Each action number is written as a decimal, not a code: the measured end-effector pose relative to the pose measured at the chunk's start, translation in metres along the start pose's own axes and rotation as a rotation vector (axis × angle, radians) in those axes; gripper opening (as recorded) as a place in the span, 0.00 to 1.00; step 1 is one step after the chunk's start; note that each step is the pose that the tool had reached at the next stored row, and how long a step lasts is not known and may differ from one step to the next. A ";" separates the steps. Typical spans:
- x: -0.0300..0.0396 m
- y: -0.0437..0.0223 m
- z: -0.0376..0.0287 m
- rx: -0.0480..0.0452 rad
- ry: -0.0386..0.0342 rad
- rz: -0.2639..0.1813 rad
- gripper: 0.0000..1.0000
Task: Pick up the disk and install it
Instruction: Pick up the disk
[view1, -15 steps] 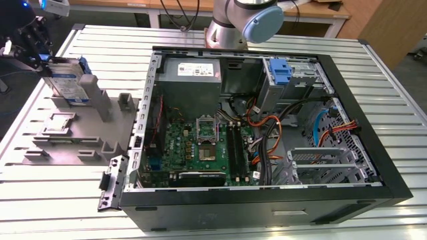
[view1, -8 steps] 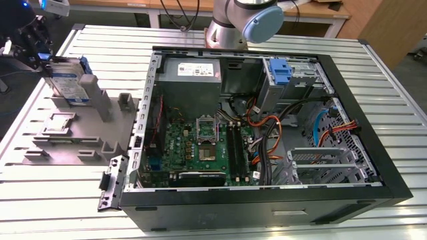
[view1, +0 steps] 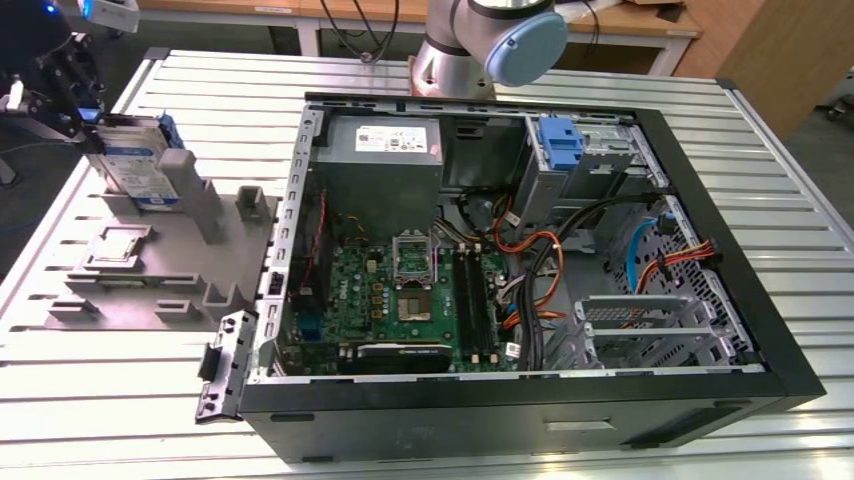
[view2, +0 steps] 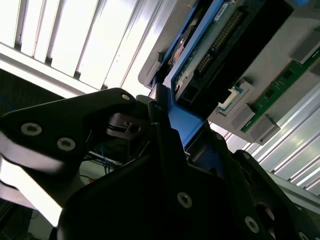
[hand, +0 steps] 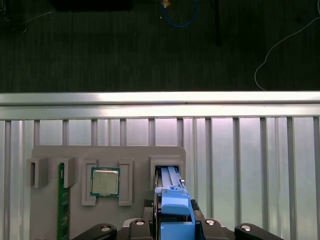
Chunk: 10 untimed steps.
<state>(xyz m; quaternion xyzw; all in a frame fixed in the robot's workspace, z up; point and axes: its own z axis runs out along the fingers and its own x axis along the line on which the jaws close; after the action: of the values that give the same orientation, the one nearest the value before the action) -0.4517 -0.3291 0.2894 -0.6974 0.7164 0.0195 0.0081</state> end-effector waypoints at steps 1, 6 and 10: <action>0.0000 0.0000 0.0000 0.0000 0.0000 0.000 0.36; 0.0000 0.0000 -0.0001 0.0000 0.0000 -0.001 0.36; -0.0001 0.0001 -0.0033 0.0000 -0.0001 -0.001 0.36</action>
<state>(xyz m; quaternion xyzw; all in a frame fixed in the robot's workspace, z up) -0.4517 -0.3291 0.2927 -0.6977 0.7161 0.0196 0.0082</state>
